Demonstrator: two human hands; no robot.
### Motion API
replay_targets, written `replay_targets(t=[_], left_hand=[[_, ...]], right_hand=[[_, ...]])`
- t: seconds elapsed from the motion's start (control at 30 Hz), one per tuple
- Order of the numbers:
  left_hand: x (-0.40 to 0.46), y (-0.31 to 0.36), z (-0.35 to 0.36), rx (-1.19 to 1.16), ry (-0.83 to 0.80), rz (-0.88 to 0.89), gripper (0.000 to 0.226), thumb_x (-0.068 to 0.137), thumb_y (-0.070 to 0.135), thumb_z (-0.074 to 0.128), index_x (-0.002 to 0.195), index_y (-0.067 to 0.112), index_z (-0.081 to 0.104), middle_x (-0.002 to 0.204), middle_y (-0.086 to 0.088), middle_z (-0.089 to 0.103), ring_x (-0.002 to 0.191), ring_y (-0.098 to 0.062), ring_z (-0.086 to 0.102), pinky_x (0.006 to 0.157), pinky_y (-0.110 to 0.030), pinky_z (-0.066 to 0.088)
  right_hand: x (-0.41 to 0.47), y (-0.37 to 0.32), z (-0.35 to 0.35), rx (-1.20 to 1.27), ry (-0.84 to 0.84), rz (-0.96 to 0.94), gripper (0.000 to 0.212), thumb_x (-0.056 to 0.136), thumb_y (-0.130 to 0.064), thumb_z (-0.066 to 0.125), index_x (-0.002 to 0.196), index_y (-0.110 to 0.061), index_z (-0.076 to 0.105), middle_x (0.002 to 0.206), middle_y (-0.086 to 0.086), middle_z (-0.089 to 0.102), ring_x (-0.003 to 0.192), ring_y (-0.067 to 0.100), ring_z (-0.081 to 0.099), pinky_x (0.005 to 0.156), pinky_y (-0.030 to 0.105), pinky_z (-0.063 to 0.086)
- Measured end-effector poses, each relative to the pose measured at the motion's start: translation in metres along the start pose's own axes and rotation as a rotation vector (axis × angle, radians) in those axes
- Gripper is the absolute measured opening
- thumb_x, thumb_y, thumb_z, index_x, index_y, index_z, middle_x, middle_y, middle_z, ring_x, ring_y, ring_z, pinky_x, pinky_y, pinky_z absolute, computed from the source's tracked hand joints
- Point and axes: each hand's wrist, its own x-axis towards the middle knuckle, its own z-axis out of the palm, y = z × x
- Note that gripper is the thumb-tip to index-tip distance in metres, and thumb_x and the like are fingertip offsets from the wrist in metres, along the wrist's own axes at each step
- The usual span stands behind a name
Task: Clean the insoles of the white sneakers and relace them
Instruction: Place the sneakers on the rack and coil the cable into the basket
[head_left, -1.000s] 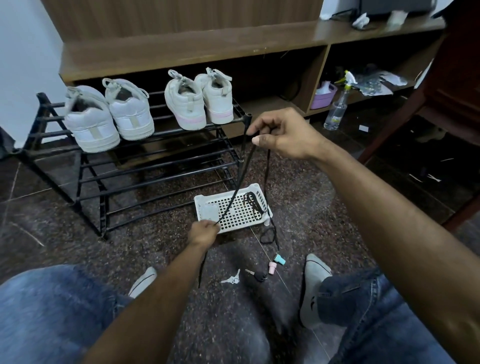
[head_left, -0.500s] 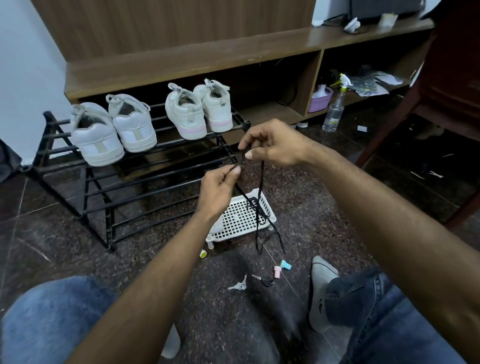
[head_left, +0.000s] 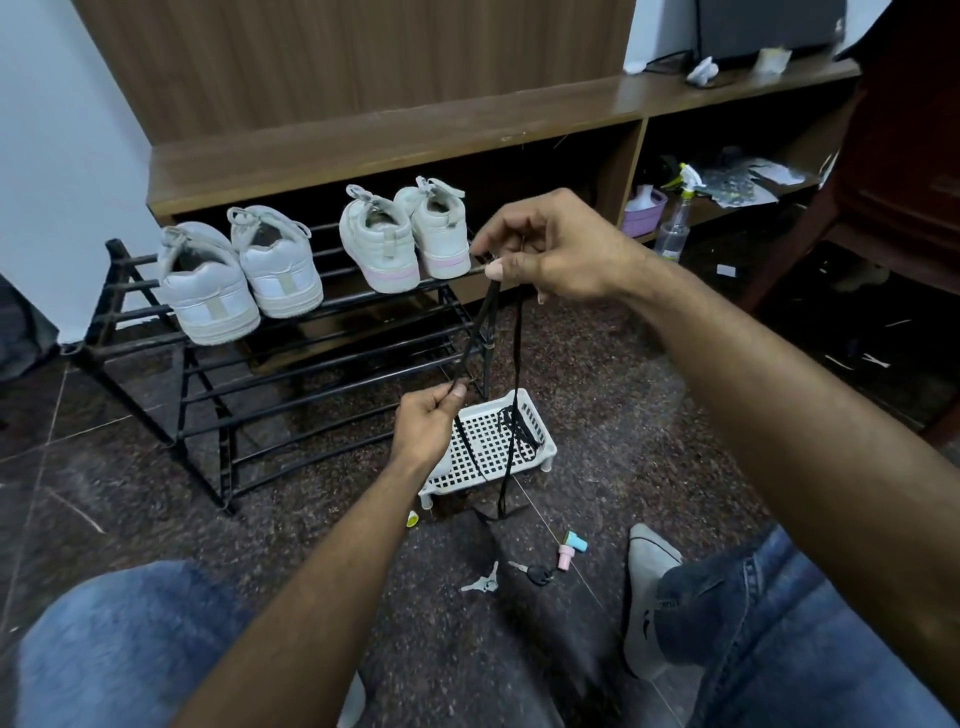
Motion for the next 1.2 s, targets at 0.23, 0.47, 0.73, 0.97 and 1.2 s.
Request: replay_targets(t=[0.23, 0.47, 0.73, 0.97, 1.2], left_hand=[[0.003, -0.007, -0.004, 0.024, 0.027, -0.056, 0.023, 0.098, 0.016, 0.055, 0.101, 0.003, 0.073, 0.098, 0.0, 0.073, 0.094, -0.012, 0.066, 0.094, -0.035, 0.051], [0.006, 0.013, -0.011, -0.176, 0.252, -0.103, 0.029, 0.104, 0.024, 0.043, 0.112, 0.009, 0.066, 0.059, -0.003, 0.065, 0.069, -0.007, 0.063, 0.083, -0.022, 0.043], [0.018, 0.018, -0.028, -0.082, 0.438, -0.01, 0.026, 0.102, 0.02, 0.044, 0.106, 0.017, 0.069, 0.043, 0.006, 0.051, 0.047, -0.008, 0.052, 0.069, -0.036, 0.052], [0.015, 0.021, -0.035, 0.066, 0.657, 0.003, 0.023, 0.097, 0.031, 0.049, 0.104, 0.032, 0.072, 0.096, -0.003, 0.072, 0.092, -0.026, 0.065, 0.078, -0.029, 0.045], [0.017, 0.01, -0.033, 0.058, 0.451, -0.025, 0.021, 0.094, 0.037, 0.051, 0.086, 0.034, 0.071, 0.067, 0.009, 0.066, 0.069, -0.018, 0.061, 0.079, -0.043, 0.055]], right_hand=[[0.002, -0.018, -0.006, -0.041, 0.008, -0.056, 0.022, 0.084, -0.006, 0.072, 0.105, -0.006, 0.067, 0.066, 0.001, 0.053, 0.047, 0.0, 0.05, 0.05, 0.01, 0.043], [-0.002, -0.017, -0.01, -0.116, 0.074, -0.014, 0.022, 0.084, -0.01, 0.074, 0.105, -0.006, 0.069, 0.059, -0.005, 0.049, 0.046, -0.001, 0.048, 0.051, 0.008, 0.039], [-0.007, -0.01, -0.018, -0.171, 0.11, 0.064, 0.024, 0.08, -0.022, 0.078, 0.099, -0.01, 0.069, 0.048, -0.006, 0.044, 0.039, 0.003, 0.036, 0.049, 0.007, 0.034], [-0.003, -0.006, -0.019, -0.298, 0.155, 0.095, 0.021, 0.075, -0.039, 0.08, 0.081, -0.02, 0.072, 0.043, -0.014, 0.049, 0.043, 0.0, 0.046, 0.058, 0.025, 0.043], [0.002, 0.003, -0.005, -0.29, 0.161, 0.034, 0.012, 0.079, -0.037, 0.077, 0.083, -0.025, 0.073, 0.064, -0.019, 0.064, 0.061, -0.007, 0.054, 0.063, 0.03, 0.047]])
